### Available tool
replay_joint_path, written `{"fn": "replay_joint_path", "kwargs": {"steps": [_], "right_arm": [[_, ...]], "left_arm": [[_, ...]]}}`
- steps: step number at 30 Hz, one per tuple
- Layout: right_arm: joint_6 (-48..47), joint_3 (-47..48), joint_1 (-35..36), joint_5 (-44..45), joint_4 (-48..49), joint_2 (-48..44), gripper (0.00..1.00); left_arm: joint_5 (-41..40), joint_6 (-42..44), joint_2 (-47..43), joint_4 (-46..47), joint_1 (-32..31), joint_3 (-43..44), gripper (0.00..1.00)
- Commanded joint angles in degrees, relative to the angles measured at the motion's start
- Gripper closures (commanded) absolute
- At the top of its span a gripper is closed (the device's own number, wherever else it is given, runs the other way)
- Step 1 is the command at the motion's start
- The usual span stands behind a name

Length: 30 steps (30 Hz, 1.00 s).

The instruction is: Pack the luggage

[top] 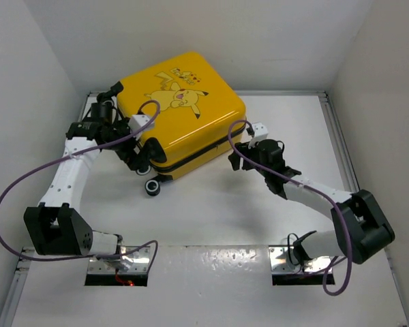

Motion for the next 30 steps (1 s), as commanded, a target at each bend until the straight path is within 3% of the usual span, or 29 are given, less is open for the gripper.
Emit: {"fn": "replay_joint_path", "kwargs": {"steps": [1, 13, 27, 30], "right_arm": [[-3.17, 1.0, -2.01, -2.39, -1.28, 3.13, 0.31], [-9.59, 0.21, 1.06, -8.64, 17.26, 12.27, 0.26], [-8.8, 9.96, 2.91, -4.94, 26.49, 23.97, 0.42], [-9.06, 11.72, 3.52, -3.62, 27.2, 25.38, 0.5]], "left_arm": [[-6.07, -7.08, -1.63, 8.9, -3.84, -1.06, 0.0], [-8.27, -11.4, -1.1, 12.33, -3.32, -0.54, 0.0], [-7.04, -12.55, -0.57, 13.92, -0.43, -1.07, 0.0], [-7.04, -12.55, -0.57, 14.45, 0.19, -1.6, 0.0]]}}
